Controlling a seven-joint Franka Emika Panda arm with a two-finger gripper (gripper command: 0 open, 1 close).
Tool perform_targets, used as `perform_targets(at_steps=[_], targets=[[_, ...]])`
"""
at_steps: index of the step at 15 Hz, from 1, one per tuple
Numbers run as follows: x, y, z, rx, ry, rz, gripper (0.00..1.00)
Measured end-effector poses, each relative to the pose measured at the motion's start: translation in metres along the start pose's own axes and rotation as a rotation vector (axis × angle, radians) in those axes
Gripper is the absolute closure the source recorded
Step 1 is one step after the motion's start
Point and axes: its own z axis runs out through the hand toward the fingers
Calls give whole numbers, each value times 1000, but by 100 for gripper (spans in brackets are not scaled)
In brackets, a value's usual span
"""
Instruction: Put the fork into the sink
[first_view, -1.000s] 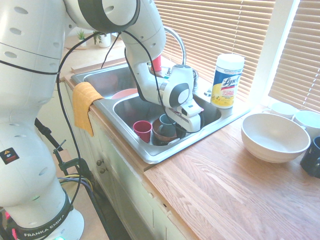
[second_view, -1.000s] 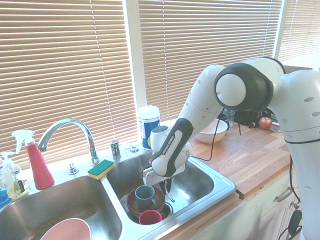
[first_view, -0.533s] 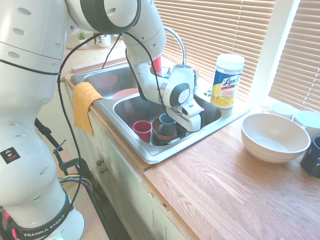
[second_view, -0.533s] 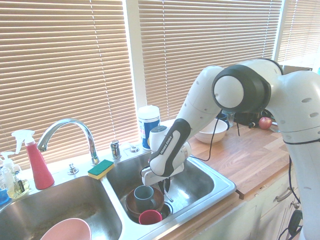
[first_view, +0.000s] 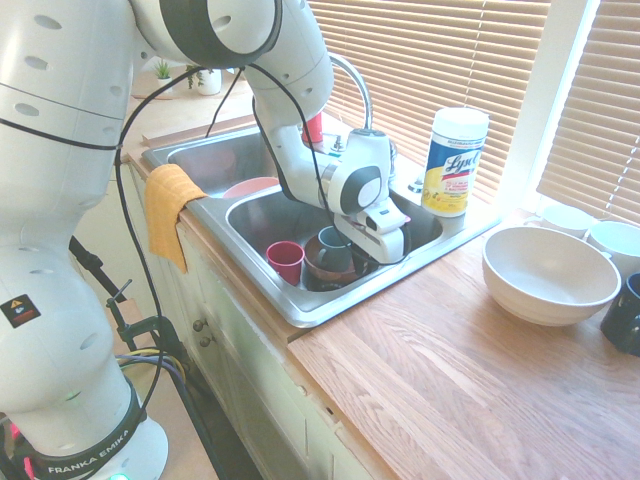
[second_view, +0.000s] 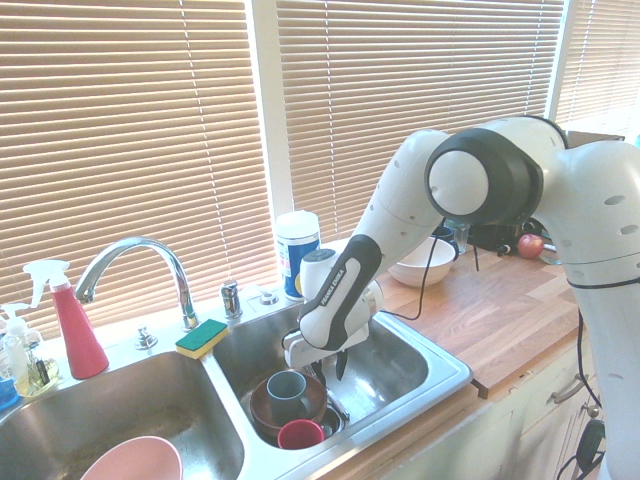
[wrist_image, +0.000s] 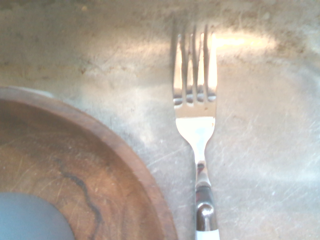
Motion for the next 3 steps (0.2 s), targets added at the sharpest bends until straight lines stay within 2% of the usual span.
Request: perform_targets(at_steps=[3], targets=[[0, -9, -42, 34, 19, -11, 0]])
